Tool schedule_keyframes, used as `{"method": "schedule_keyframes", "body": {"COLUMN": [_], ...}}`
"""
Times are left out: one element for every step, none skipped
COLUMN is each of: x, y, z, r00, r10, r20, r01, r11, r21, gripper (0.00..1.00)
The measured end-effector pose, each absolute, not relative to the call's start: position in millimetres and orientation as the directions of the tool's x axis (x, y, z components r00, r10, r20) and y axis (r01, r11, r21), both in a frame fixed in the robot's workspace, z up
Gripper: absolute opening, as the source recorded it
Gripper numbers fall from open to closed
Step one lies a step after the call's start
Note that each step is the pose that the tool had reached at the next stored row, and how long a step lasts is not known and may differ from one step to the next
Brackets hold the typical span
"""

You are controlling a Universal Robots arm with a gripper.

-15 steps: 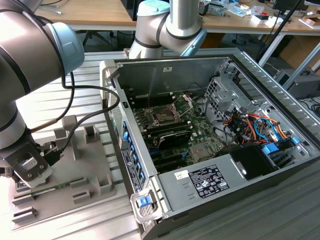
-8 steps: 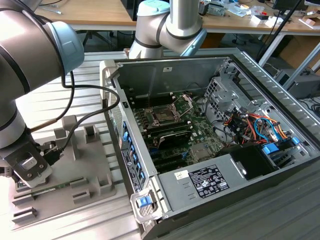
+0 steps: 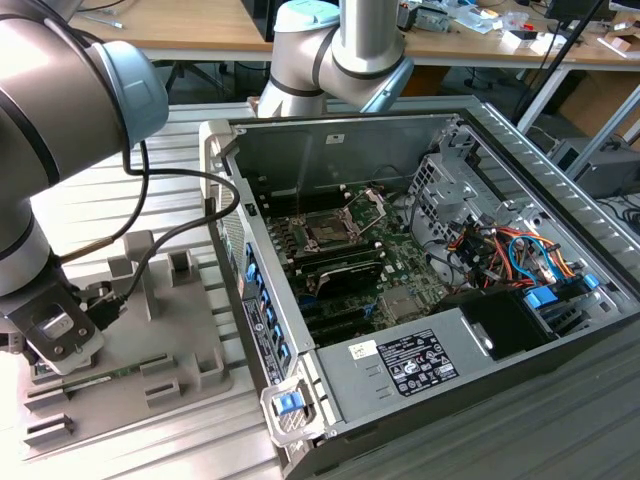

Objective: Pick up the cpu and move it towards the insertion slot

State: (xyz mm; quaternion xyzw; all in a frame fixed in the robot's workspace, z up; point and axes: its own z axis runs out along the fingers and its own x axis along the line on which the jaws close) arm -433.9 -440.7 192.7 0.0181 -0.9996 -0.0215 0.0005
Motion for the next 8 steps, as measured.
{"method": "schedule_keyframes", "body": {"x": [-433.9, -433.9, -433.9, -433.9, -433.9, -433.9, -433.9, -433.9], "y": [-440.7, -440.7, -440.7, -440.7, -440.7, -440.7, -440.7, -440.7], "z": [192.8, 193.1, 193.3, 193.8, 194.1, 194.2, 194.5, 194.6], "r00": [-0.999, -0.999, -0.999, -0.999, -0.999, -0.999, -0.999, -0.999], "r10": [-0.036, -0.036, -0.036, -0.036, -0.036, -0.036, -0.036, -0.036], "r20": [0.000, 0.000, 0.000, 0.000, 0.000, 0.000, 0.000, 0.000], "r01": [-0.036, -0.036, -0.036, -0.036, -0.036, -0.036, -0.036, -0.036], "r11": [0.998, 0.998, 0.998, 0.998, 0.998, 0.998, 0.998, 0.998], "r21": [0.043, 0.043, 0.043, 0.043, 0.043, 0.043, 0.043, 0.043], "gripper": [0.55, 0.55, 0.55, 0.55, 0.55, 0.55, 0.55, 0.55]}}
